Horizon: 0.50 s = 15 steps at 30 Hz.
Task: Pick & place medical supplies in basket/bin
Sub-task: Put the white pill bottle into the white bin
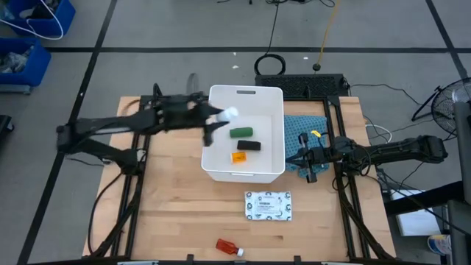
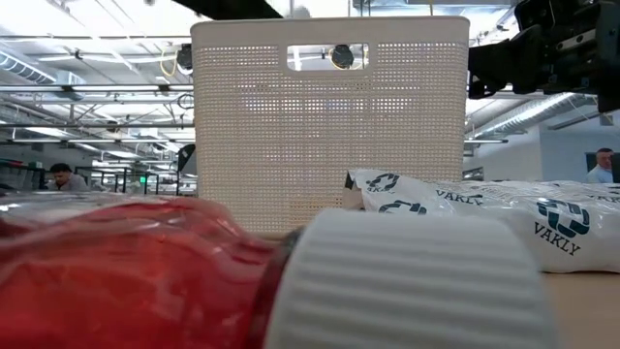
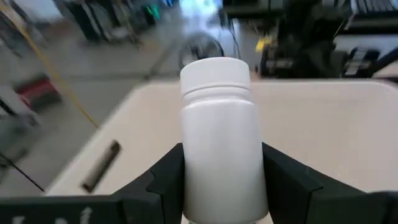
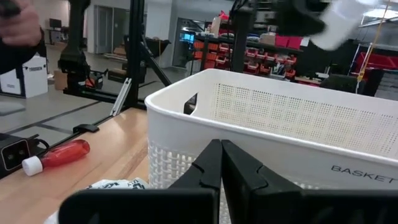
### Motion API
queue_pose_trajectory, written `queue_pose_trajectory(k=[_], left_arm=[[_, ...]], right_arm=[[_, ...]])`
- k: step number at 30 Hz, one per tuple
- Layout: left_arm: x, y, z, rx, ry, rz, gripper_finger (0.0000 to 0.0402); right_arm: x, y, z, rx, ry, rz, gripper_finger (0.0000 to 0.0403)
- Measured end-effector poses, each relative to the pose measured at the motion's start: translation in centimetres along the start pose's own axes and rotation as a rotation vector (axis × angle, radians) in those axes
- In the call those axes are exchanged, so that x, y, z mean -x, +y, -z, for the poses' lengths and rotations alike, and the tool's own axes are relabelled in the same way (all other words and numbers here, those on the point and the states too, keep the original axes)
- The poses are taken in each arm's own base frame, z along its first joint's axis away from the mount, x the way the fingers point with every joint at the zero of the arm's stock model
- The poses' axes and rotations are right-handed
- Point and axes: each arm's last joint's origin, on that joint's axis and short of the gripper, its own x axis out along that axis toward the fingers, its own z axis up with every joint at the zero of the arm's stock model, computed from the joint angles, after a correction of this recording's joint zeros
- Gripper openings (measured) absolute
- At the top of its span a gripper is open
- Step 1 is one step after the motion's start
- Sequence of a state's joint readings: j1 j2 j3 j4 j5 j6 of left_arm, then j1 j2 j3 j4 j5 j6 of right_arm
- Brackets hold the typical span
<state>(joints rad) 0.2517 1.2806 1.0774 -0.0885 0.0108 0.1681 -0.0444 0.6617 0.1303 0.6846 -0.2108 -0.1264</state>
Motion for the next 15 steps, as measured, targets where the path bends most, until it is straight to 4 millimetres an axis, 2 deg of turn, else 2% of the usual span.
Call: queue_pose_trajectory(k=[3, 7, 11, 15], left_arm=[[-4.1, 1.4, 0.8, 0.047, 0.111, 0.056, 0.0174], [-8.7, 2.0, 2.1, 0.061, 0.207, 0.143, 0.018], [-11.8, 1.6, 3.7, 0.057, 0.3, 0.267, 0.0173], [-13.7, 1.0, 5.3, 0.04, 0.378, 0.351, 0.0172]], right_arm=[[0.0, 0.0, 0.0, -0.002, 0.0, 0.0, 0.0], [0.0, 0.0, 0.2, -0.003, 0.016, -0.002, 0.0], [0.0, 0.0, 0.3, -0.001, 0.034, -0.005, 0.0], [0.0, 0.1, 0.5, 0.002, 0.048, -0.007, 0.0]])
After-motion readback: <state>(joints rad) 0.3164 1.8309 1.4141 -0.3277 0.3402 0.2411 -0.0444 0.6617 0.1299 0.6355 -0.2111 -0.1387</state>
